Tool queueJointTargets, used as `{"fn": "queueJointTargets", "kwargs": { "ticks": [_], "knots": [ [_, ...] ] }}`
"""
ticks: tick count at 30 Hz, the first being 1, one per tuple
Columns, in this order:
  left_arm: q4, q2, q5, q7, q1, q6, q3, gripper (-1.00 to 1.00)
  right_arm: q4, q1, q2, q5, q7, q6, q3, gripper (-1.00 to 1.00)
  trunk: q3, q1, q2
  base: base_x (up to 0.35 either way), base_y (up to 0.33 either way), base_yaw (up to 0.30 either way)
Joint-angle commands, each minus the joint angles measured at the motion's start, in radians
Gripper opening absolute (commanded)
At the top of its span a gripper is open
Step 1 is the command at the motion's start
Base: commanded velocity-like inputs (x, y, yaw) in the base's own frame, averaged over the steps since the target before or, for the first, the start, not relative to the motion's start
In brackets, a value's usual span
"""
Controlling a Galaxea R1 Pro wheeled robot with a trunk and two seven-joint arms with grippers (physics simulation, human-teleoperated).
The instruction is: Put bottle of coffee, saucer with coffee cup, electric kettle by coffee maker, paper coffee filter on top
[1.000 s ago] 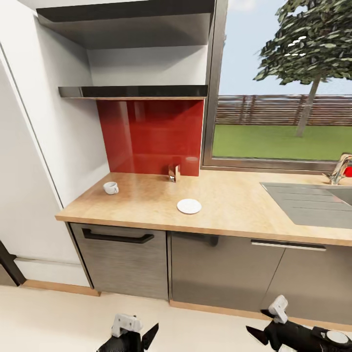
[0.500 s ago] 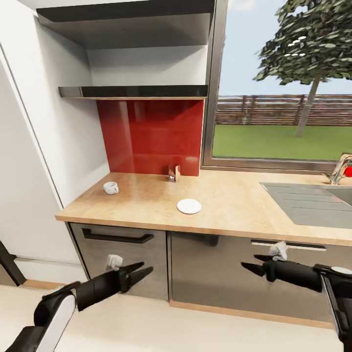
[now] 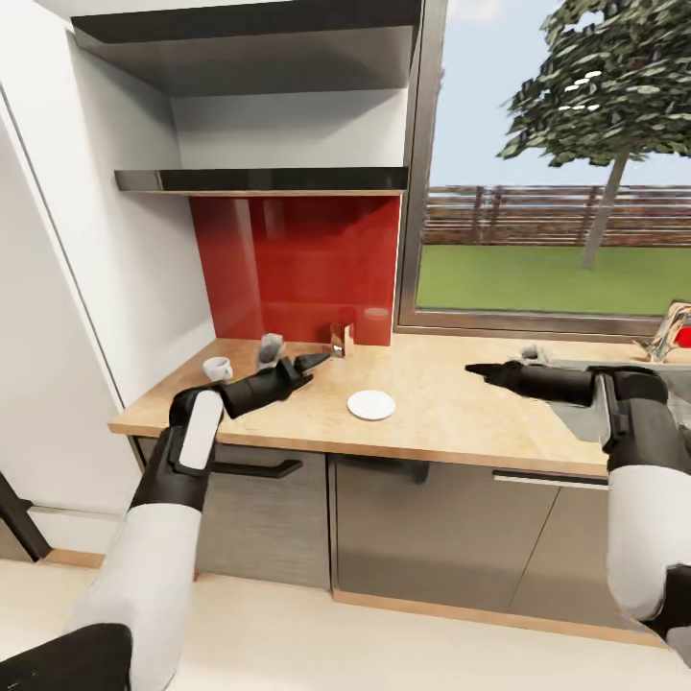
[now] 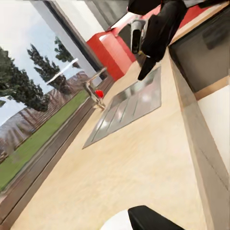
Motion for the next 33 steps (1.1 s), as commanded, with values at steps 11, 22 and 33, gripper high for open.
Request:
{"fn": "queueJointTargets", "kwargs": {
  "ticks": [11, 22, 33],
  "knots": [
    [0.215, -0.008, -0.003, 0.282, -0.099, -0.021, 0.261, 1.00, 0.328, -0.144, 0.178, -0.052, -0.298, 0.004, -0.024, 1.00, -0.001, 0.000, -0.001, 0.000, 0.000, 0.000],
    [0.220, -0.011, -0.003, 0.291, -0.100, -0.022, 0.274, 1.00, 0.427, -0.145, 0.190, -0.184, -0.447, 0.000, -0.086, 1.00, -0.001, 0.000, -0.001, 0.088, -0.002, 0.000],
    [0.223, -0.016, -0.004, 0.291, -0.100, -0.020, 0.269, 1.00, 0.432, -0.145, 0.191, -0.194, -0.510, -0.001, -0.095, 1.00, -0.001, 0.000, -0.001, 0.153, -0.079, 0.000]
  ]
}}
